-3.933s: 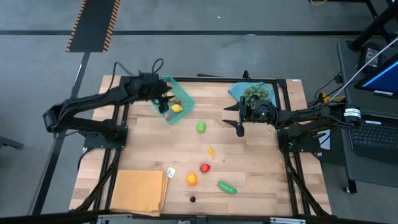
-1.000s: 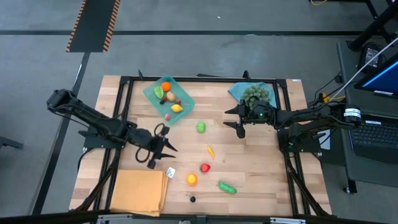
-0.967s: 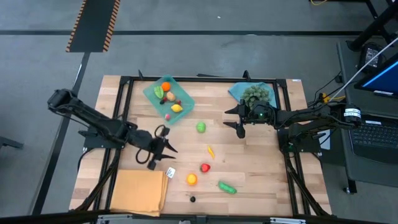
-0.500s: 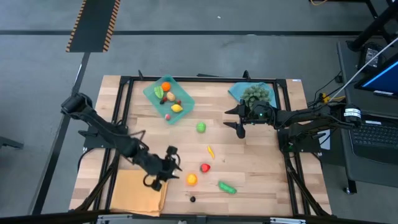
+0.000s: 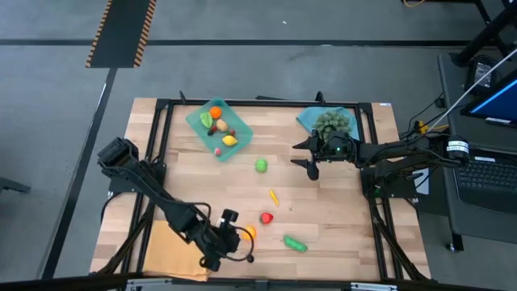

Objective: Pick and placing Produce into tupperware
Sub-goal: Put the black plum into the blue bin

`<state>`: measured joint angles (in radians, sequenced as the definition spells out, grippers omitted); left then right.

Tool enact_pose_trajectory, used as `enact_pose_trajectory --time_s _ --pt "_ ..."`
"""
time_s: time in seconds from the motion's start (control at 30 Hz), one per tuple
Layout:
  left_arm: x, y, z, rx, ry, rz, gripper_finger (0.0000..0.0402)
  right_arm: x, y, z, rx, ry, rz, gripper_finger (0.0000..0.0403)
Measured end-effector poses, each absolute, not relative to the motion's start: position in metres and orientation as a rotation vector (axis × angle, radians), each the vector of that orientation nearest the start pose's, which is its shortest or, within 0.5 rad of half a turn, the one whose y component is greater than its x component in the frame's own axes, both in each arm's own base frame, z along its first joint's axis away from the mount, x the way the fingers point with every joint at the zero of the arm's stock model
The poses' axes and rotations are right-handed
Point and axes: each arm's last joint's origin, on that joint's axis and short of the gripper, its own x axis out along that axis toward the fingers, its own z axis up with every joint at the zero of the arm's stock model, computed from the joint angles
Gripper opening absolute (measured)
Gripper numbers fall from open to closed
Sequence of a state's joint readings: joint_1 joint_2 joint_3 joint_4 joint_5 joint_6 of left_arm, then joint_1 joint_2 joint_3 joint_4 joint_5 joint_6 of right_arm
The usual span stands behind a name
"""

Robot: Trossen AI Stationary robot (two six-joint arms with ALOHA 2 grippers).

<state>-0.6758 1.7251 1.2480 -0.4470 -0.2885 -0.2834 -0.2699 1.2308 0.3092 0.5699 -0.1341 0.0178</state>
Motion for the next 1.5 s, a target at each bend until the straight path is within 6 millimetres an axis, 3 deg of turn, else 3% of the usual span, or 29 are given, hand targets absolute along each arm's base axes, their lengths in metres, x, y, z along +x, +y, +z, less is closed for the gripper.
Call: enact_pose_trajectory --time_s 0.17,0.4,0.83,1.27,1.5 --pt "0.298 -0.231 0.231 0.163 0.847 -0.247 0.0123 0.211 -0.054 0.158 0.092 0.363 -0.137 0.0280" --pt "0.311 -0.233 0.209 0.203 0.911 -0.222 0.0128 0.211 -0.054 0.158 0.093 0.365 -0.137 0.0280" --pt "0.315 -0.229 0.212 0.196 0.895 -0.224 0.0151 0.211 -0.054 0.158 0.087 0.374 -0.137 0.0280" --pt "0.317 -0.227 0.212 0.187 0.899 -0.221 0.0237 0.209 -0.054 0.154 0.106 0.408 -0.139 0.0280" --pt "0.317 -0.229 0.206 0.191 0.931 -0.288 0.0245 0.209 -0.054 0.154 0.131 0.407 -0.144 0.0280"
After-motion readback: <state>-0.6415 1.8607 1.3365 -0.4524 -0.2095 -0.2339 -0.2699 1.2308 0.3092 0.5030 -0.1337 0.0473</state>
